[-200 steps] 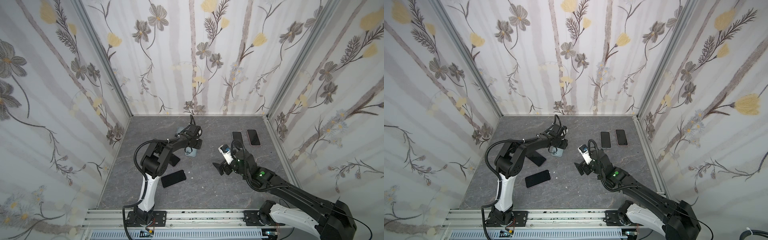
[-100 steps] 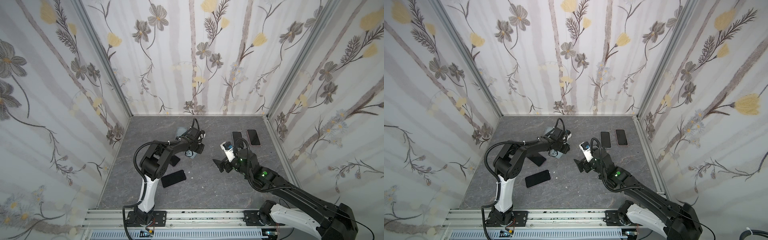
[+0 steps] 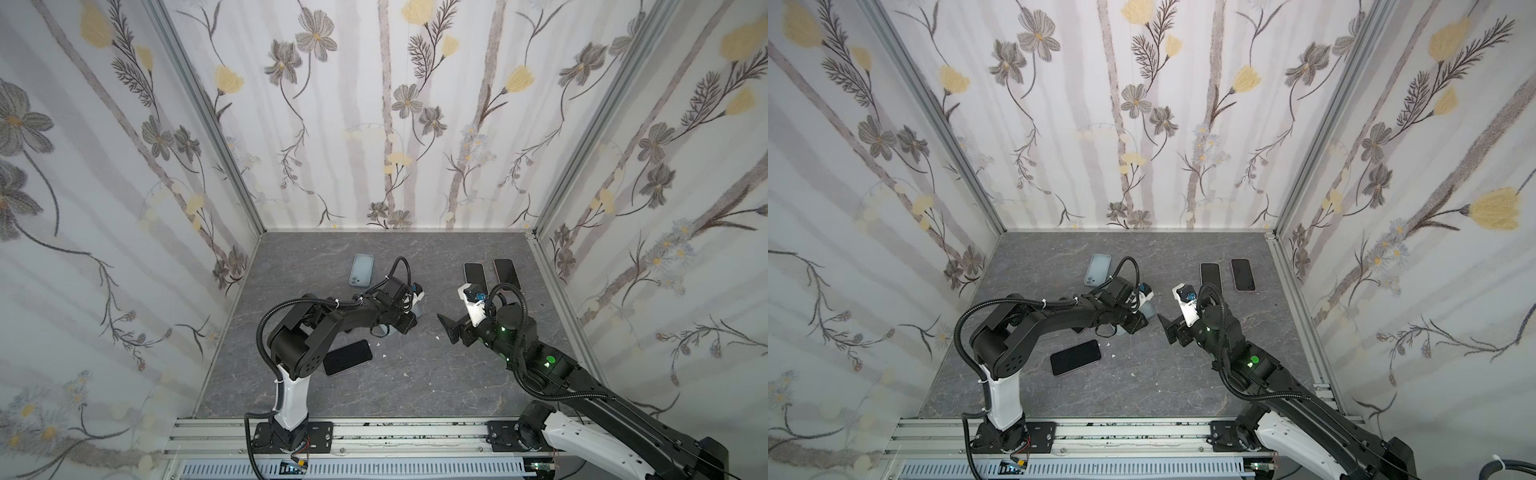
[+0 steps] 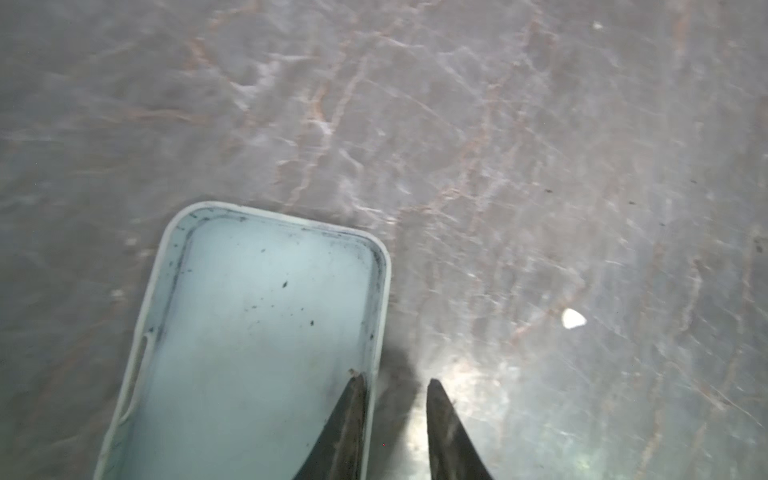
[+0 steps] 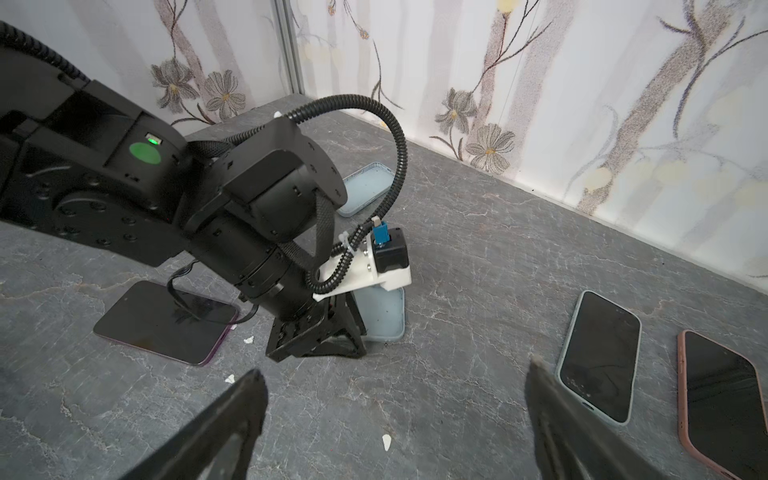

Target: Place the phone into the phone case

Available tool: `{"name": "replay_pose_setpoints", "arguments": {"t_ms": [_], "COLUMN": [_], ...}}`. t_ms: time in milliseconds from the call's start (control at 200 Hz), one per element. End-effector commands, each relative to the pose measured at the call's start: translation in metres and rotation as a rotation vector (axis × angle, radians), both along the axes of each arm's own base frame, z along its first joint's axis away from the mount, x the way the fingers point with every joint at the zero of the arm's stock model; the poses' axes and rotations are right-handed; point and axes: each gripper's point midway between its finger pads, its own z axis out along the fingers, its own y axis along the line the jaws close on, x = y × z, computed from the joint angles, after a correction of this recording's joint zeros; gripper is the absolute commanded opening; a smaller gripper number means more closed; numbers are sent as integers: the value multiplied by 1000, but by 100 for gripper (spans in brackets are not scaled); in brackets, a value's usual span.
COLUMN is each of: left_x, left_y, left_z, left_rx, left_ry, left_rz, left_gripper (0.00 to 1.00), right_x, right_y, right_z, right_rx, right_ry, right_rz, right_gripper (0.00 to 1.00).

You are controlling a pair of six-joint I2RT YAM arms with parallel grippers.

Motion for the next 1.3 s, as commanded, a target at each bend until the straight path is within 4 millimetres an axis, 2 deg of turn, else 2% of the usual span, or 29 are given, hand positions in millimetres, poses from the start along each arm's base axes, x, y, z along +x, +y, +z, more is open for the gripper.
{"name": "replay_pose_setpoints", "arguments": {"t_ms": [0,90,170,410,570,759,934,1079,1194,1294], "left_x": [-52,-79,-93,-112,-123,-128,-124,-117,-109,-95], "left_y": [-2,-10,-14,-20,-16,-16,-25,-30,-27,-13], "left_z": [-15,-17,-18,-13,-11,-3,25,59,99,133], "left_rx": [9,-12,-20,-21,-10,-26,-101,-168,-248,-304], "left_ry": [111,127,147,142,144,127,52,-28,-124,-203], "left_rz": [-124,-211,-250,-326,-398,-449,-467,-462,-430,-336], "left_gripper": [28,28,28,28,28,28,31,34,38,40], "right_x": [1,2,3,5,4,7,10,-2,-13,-18], "right_y": [-4,-4,-4,-4,-2,-5,-8,5,18,29], "right_z": [2,5,8,10,13,18,33,59,82,98], "right_rx": [-1,10,18,21,41,55,85,131,160,162], "right_ry": [-15,-22,-29,-31,-24,-33,-55,-119,-182,-218], "right_rz": [-21,-28,-29,-37,-33,-61,-87,27,130,201], "right_gripper": [95,96,96,98,100,100,100,100,100,100]}}
